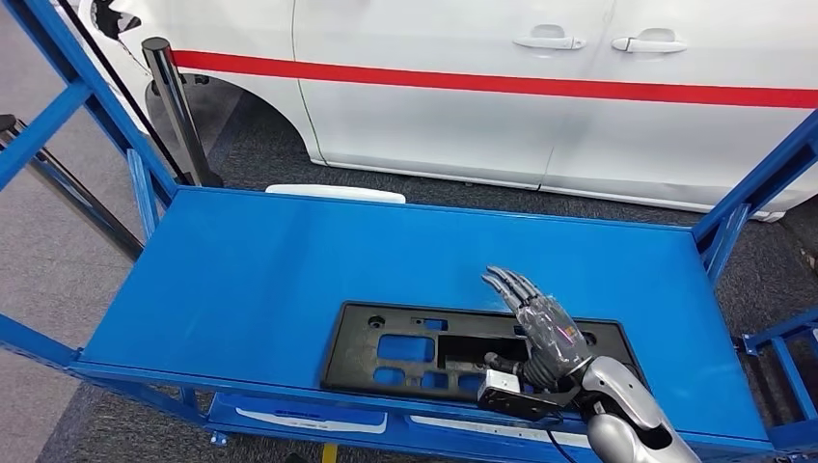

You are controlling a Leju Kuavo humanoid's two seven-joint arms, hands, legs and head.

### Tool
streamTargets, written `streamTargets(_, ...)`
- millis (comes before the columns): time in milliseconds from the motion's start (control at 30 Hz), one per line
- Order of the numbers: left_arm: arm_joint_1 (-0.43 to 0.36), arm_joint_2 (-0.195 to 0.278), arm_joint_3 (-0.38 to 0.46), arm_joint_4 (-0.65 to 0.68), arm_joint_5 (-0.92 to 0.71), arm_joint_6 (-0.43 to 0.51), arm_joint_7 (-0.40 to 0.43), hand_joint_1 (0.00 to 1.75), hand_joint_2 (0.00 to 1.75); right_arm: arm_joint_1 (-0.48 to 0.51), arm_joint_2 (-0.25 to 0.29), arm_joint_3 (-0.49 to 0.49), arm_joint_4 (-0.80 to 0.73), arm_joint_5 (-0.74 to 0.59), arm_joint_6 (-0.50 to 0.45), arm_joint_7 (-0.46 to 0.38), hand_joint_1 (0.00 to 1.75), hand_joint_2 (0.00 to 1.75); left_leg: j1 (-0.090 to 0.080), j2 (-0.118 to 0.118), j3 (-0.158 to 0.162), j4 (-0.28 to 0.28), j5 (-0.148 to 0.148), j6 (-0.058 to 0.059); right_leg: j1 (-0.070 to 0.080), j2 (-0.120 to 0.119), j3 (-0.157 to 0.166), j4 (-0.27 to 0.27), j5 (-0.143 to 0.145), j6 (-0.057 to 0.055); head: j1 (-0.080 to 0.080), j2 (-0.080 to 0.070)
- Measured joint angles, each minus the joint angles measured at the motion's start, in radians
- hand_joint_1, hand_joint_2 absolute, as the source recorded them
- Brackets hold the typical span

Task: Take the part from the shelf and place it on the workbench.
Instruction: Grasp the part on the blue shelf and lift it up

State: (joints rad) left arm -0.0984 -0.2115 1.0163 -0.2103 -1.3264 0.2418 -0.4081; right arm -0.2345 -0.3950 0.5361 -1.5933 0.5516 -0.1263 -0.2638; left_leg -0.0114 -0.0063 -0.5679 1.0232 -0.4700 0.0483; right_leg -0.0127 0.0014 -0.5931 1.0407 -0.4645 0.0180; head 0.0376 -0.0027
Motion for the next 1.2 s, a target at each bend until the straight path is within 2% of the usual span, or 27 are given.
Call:
streamTargets(67,-0.001,0.000,-0.002,0.000,-0.001,0.000,0.001,0.00,0.00,-0.005,0.022,-0.004,-0.008,0.007,-0.013,0.000,0.00,1.75,0.000,0.000,-0.001,-0.001,-0.002,-0.009,-0.001,0.000,0.000,-0.006,0.003,-0.007,0.000,0.000)
streamTargets(133,0.000,-0.001,-0.002,0.000,-0.002,0.000,0.001,0.00,0.00,-0.009,0.038,-0.006,-0.013,0.009,-0.015,0.000,0.00,1.75,0.001,0.000,-0.012,0.029,-0.026,-0.021,-0.006,-0.001,0.004,-0.013,0.006,-0.018,0.000,0.000)
streamTargets(167,0.000,-0.001,-0.003,0.000,-0.002,0.000,0.001,0.00,0.00,-0.011,0.044,-0.006,-0.014,0.009,-0.015,0.000,0.00,1.75,0.004,0.001,-0.033,0.075,-0.054,-0.027,-0.009,-0.003,0.005,-0.016,0.007,-0.022,-0.001,0.000)
streamTargets(233,0.000,-0.001,-0.003,0.000,-0.003,0.000,0.001,0.00,0.00,-0.012,0.053,-0.007,-0.016,0.010,-0.016,0.000,0.00,1.75,0.009,0.001,-0.095,0.209,-0.117,-0.035,-0.008,-0.005,0.004,-0.016,0.007,-0.027,-0.001,0.000)
streamTargets(267,0.002,-0.001,-0.003,0.000,-0.003,0.000,0.001,0.00,0.00,-0.012,0.057,-0.007,-0.017,0.010,-0.016,-0.001,0.00,1.75,0.012,0.001,-0.123,0.264,-0.133,-0.039,-0.008,-0.005,0.004,-0.016,0.007,-0.027,-0.001,0.000)
streamTargets(300,0.003,-0.001,-0.003,0.000,-0.003,0.000,0.001,0.00,0.00,-0.012,0.060,-0.007,-0.017,0.010,-0.016,-0.001,0.00,1.75,0.014,0.001,-0.135,0.285,-0.130,-0.041,-0.009,-0.005,0.005,-0.015,0.006,-0.027,-0.001,0.000)
streamTargets(333,0.004,-0.001,-0.003,0.000,-0.003,0.000,0.001,0.00,0.00,-0.012,0.063,-0.007,-0.017,0.010,-0.016,-0.001,0.00,1.75,0.017,0.001,-0.130,0.270,-0.110,-0.043,-0.009,-0.005,0.006,-0.015,0.006,-0.027,-0.001,0.000)
streamTargets(400,0.004,-0.001,-0.003,0.000,-0.003,0.000,0.001,0.00,0.00,-0.012,0.068,-0.007,-0.017,0.010,-0.018,-0.001,0.00,1.75,0.021,0.002,-0.072,0.139,-0.036,-0.042,-0.010,-0.003,0.011,-0.015,0.003,-0.022,-0.001,0.000)
streamTargets(467,0.002,-0.001,-0.003,0.000,-0.003,0.000,0.001,0.00,0.00,-0.012,0.072,-0.009,-0.017,0.018,-0.031,-0.007,0.00,1.75,0.020,0.001,-0.018,0.024,0.004,-0.037,-0.007,-0.003,0.014,-0.013,-0.001,-0.013,-0.001,0.000)
streamTargets(500,0.002,-0.001,-0.003,0.000,-0.003,0.000,0.001,0.00,0.00,-0.013,0.075,-0.010,-0.018,0.026,-0.044,-0.011,0.00,1.75,0.018,0.001,-0.010,0.004,0.005,-0.033,-0.005,-0.002,0.013,-0.013,-0.001,-0.008,0.000,0.000)
streamTargets(567,0.002,-0.001,-0.003,0.000,-0.004,0.000,0.002,0.00,0.00,-0.015,0.084,-0.013,-0.026,0.051,-0.077,-0.021,0.00,1.75,0.015,0.000,-0.008,-0.001,0.007,-0.021,-0.005,-0.002,0.013,-0.015,0.001,0.005,0.000,0.000)
streamTargets(633,0.003,-0.002,-0.004,0.000,-0.006,0.000,0.004,0.00,0.00,-0.017,0.095,-0.014,-0.042,0.084,-0.115,-0.027,0.00,1.75,0.017,0.001,-0.003,-0.011,0.013,-0.006,-0.008,-0.002,0.007,0.004,-0.016,0.014,0.000,0.000)
streamTargets(667,0.001,-0.002,-0.004,0.000,-0.006,0.000,0.004,0.00,0.00,-0.017,0.100,-0.014,-0.050,0.103,-0.135,-0.029,0.00,1.75,0.018,0.002,-0.001,-0.016,0.016,0.000,-0.009,-0.002,-0.008,0.040,-0.039,0.017,0.000,0.000)
streamTargets(733,0.000,-0.003,-0.006,0.000,-0.008,0.000,0.006,0.00,0.00,-0.013,0.110,-0.014,-0.064,0.144,-0.180,-0.031,0.00,1.75,0.016,0.003,-0.001,-0.017,0.016,0.008,-0.010,-0.002,-0.066,0.164,-0.103,0.018,0.000,0.000)
streamTargets(767,0.001,-0.003,-0.007,0.000,-0.008,0.000,0.007,0.00,0.00,-0.009,0.113,-0.014,-0.070,0.159,-0.199,-0.032,0.00,1.75,0.015,0.002,-0.001,-0.017,0.016,0.010,-0.009,-0.002,-0.095,0.225,-0.124,0.019,0.000,0.000)
streamTargets(800,0.002,-0.003,-0.008,0.000,-0.008,0.000,0.007,0.00,0.00,-0.003,0.116,-0.014,-0.076,0.168,-0.209,-0.033,0.00,1.75,0.013,0.002,-0.001,-0.016,0.015,0.011,-0.010,-0.002,-0.113,0.259,-0.129,0.019,0.000,0.000)
streamTargets(833,0.003,-0.003,-0.008,0.000,-0.007,0.000,0.007,0.00,0.00,0.001,0.118,-0.013,-0.082,0.167,-0.206,-0.033,0.00,1.75,0.011,0.002,-0.001,-0.014,0.014,0.011,-0.009,-0.002,-0.110,0.251,-0.112,0.017,0.000,0.000)
streamTargets(867,0.004,-0.004,-0.008,0.000,-0.004,0.001,0.007,0.00,0.00,0.004,0.119,-0.011,-0.090,0.157,-0.188,-0.032,0.00,1.75,0.010,0.002,0.000,-0.012,0.012,0.010,-0.009,-0.002,-0.090,0.207,-0.081,0.014,0.000,0.000)
streamTargets(933,0.004,-0.005,-0.008,0.000,0.005,0.002,0.005,0.00,0.00,0.011,0.118,-0.004,-0.105,0.125,-0.123,-0.029,0.00,1.75,0.008,0.001,0.002,-0.007,0.007,0.006,-0.004,-0.002,-0.025,0.070,-0.020,0.004,0.000,0.000)
streamTargets(967,0.004,-0.006,-0.008,0.000,0.010,0.003,0.004,0.00,0.00,0.019,0.116,0.003,-0.112,0.114,-0.092,-0.027,0.00,1.75,0.006,0.000,0.001,-0.005,0.005,0.002,-0.001,-0.003,-0.003,0.023,-0.006,0.000,0.000,0.000)
streamTargets(1033,0.005,-0.007,-0.007,0.000,0.015,0.005,0.002,0.00,0.00,0.044,0.110,0.021,-0.126,0.113,-0.063,-0.025,0.00,1.75,0.005,0.000,0.001,-0.004,0.002,-0.005,0.005,-0.003,0.010,-0.008,-0.006,-0.005,0.000,0.000)
streamTargets(1100,0.006,-0.007,-0.007,0.000,0.018,0.007,0.001,0.00,0.00,0.068,0.102,0.039,-0.145,0.125,-0.062,-0.022,0.00,1.75,0.005,0.000,0.002,-0.004,-0.002,-0.016,0.001,-0.002,0.014,-0.015,-0.003,-0.013,0.000,0.000)
streamTargets(1167,0.007,-0.007,-0.006,0.000,0.021,0.008,0.001,0.00,0.00,0.080,0.094,0.054,-0.164,0.133,-0.062,-0.015,0.00,1.75,0.006,0.000,-0.014,0.037,-0.034,-0.028,-0.005,-0.002,0.019,-0.025,0.002,-0.023,-0.001,0.000)
streamTargets(1200,0.008,-0.006,-0.005,0.000,0.022,0.009,0.001,0.00,0.00,0.084,0.091,0.060,-0.171,0.134,-0.060,-0.011,0.00,1.75,0.009,0.001,-0.037,0.088,-0.064,-0.033,-0.006,-0.003,0.020,-0.027,0.003,-0.027,-0.002,0.000)
